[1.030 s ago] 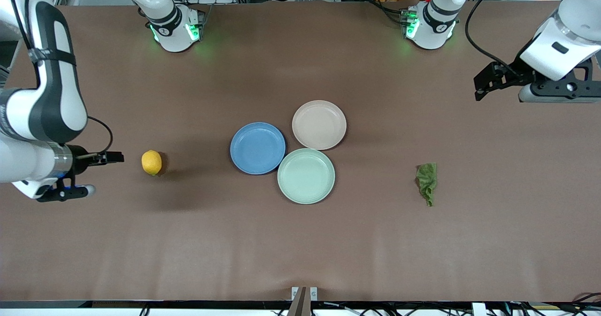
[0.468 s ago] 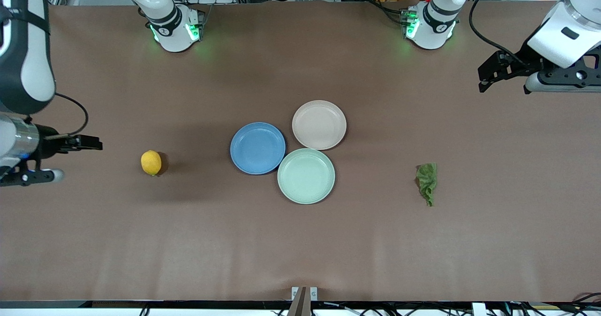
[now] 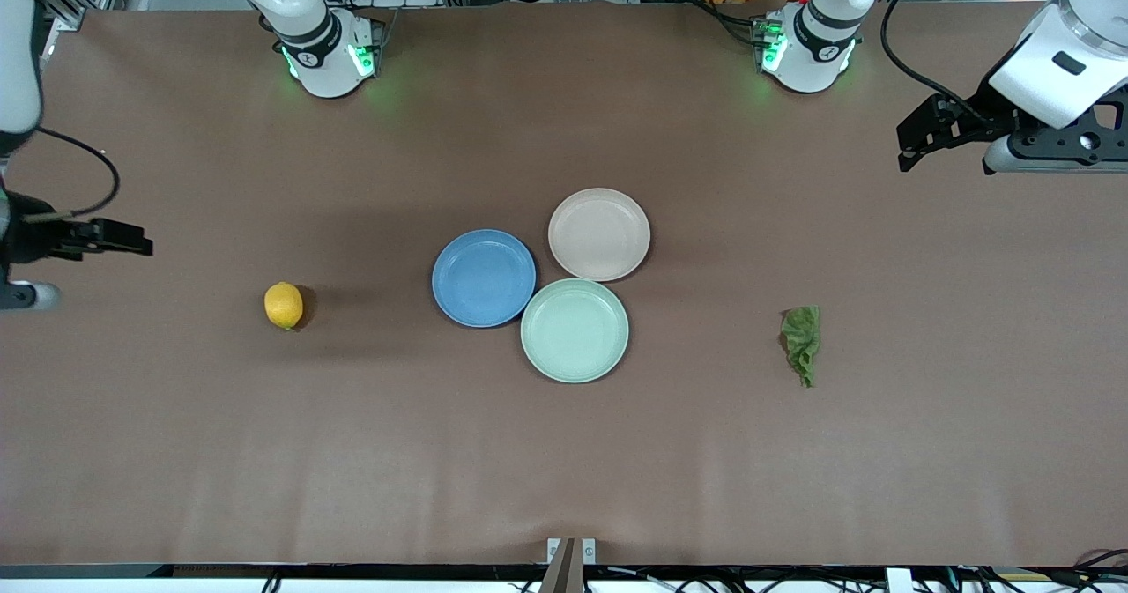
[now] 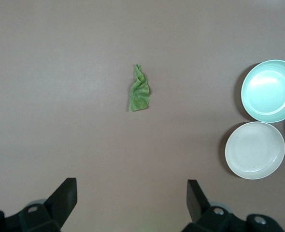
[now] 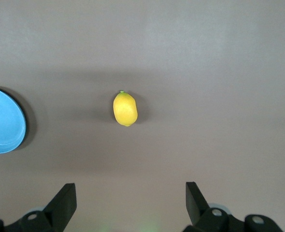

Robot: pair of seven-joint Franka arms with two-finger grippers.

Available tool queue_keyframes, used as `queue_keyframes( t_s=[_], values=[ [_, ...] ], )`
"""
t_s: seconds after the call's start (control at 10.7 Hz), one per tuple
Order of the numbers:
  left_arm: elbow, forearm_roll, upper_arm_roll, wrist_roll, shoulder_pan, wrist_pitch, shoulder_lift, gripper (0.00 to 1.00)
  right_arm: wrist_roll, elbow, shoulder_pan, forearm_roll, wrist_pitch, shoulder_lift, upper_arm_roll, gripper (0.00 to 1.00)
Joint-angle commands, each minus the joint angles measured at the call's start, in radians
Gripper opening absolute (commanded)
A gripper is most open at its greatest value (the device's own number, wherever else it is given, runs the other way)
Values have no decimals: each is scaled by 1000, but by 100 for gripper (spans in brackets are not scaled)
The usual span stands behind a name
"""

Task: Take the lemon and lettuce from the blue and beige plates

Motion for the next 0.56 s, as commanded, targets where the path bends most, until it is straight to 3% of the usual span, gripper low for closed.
queue_keyframes(
  t_s=[0.0, 0.47],
  values=[
    [22, 4, -5, 28, 4, -22, 3, 100, 11, -8, -9, -3, -13, -58, 7, 100],
    [23, -2, -3, 22, 3, -22, 3, 100, 14, -17, -1, 11, -115, -135, 11, 100]
  ],
)
